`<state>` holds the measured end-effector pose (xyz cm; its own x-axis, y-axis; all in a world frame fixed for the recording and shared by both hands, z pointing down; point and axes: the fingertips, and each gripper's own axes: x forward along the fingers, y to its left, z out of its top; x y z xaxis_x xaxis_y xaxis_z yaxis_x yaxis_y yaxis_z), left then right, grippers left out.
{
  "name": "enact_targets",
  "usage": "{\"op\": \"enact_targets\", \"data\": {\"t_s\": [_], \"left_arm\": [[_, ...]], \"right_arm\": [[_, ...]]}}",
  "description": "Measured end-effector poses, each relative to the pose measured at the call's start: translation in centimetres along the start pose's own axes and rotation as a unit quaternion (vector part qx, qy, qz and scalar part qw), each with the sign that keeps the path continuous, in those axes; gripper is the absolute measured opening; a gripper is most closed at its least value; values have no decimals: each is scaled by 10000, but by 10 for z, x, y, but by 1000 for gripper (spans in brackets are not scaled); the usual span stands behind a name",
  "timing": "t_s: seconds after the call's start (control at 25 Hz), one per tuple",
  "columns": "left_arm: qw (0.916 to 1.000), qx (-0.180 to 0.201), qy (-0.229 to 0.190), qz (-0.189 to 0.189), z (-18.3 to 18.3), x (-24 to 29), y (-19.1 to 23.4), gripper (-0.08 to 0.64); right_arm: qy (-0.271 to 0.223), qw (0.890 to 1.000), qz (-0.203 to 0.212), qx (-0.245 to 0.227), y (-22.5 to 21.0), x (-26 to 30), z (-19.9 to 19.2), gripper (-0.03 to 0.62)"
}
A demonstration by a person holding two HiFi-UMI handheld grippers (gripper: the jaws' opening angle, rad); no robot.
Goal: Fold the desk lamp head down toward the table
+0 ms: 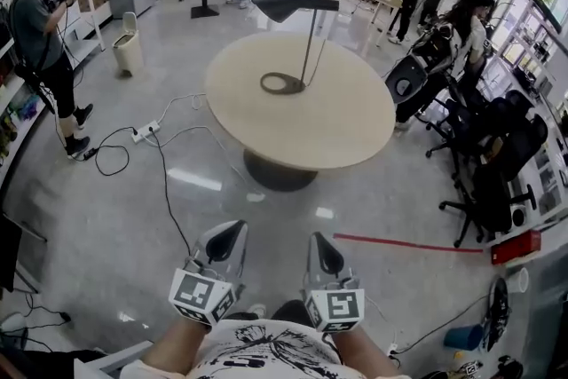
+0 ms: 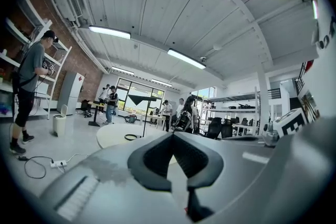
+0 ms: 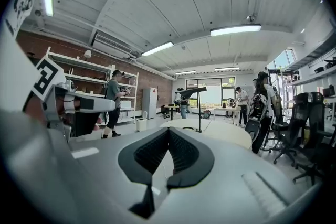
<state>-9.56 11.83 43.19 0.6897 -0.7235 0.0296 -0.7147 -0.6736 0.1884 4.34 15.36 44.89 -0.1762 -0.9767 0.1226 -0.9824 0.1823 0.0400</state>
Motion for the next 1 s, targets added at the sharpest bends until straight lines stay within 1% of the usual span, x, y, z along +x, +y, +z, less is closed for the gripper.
{"op": "enact_targets", "data": {"t_s": [0.08,0.16,0.28,0.44,0.56,0.72,0.88,1.0], "left_arm": [[10000,-60,20,56,-3,-2,11,5],[10000,-32,46,81,-7,-3,13,5],[9997,194,107,143,-9,4,11,5],[9995,191,57,247,-1,26,21,5],[9992,253,110,290,-1,50,37,5],[9989,210,71,425,11,87,61,5],[9986,119,90,503,18,140,88,5],[9990,16,41,436,34,185,96,5]], "right_arm": [[-25,9999,71,-117,10,7,-2,9],[-48,9997,141,-187,13,11,-5,9],[-35,9996,237,-151,7,17,-8,9],[42,9993,361,-74,-8,42,-9,9],[83,9988,466,-104,-17,73,-12,9],[53,9980,619,-134,-34,118,-6,9],[58,9976,673,-118,-61,170,5,9],[87,9969,777,-104,-86,207,14,9]]}}
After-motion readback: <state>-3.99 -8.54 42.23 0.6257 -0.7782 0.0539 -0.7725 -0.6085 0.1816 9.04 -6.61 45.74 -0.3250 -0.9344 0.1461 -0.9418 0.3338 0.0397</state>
